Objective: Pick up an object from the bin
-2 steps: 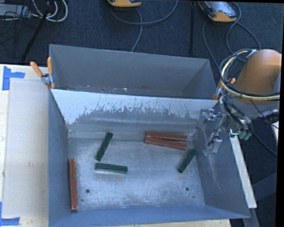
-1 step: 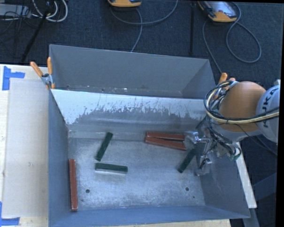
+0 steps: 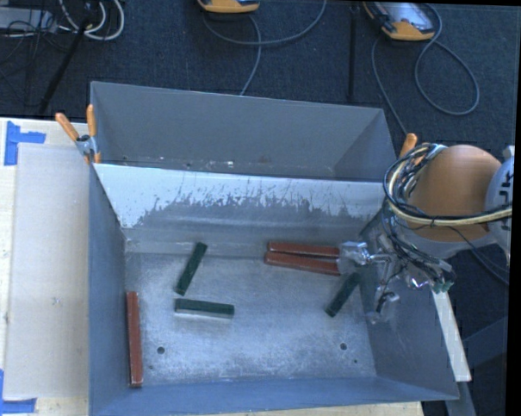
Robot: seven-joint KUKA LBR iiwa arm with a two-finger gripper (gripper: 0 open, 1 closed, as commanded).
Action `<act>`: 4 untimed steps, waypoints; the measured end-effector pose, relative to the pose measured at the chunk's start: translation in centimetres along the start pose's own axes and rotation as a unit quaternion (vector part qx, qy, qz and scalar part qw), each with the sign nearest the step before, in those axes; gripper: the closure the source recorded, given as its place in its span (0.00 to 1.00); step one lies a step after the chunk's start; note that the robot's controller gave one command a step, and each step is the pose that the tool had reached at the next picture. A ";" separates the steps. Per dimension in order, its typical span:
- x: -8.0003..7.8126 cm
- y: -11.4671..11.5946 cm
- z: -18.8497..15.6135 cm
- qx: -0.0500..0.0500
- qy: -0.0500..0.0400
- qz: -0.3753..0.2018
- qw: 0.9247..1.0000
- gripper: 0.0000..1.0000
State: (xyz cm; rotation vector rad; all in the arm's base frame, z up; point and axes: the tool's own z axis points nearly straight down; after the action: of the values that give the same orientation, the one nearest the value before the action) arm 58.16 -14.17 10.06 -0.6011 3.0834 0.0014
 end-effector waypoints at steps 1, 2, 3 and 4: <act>-0.8 -0.2 0.1 0.001 -0.001 -0.016 1.000 0.00; 0.5 -0.6 3.2 -0.001 0.000 -0.013 1.000 0.00; 0.4 -0.6 3.1 0.000 -0.001 -0.013 1.000 0.00; 0.1 -0.5 2.9 0.000 -0.005 -0.014 1.000 1.00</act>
Offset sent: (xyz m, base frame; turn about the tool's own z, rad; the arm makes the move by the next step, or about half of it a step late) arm 0.0076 0.0007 -0.0006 -0.0361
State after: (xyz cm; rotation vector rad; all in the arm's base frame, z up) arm 58.24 -14.70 7.13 -0.6416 3.0650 0.0031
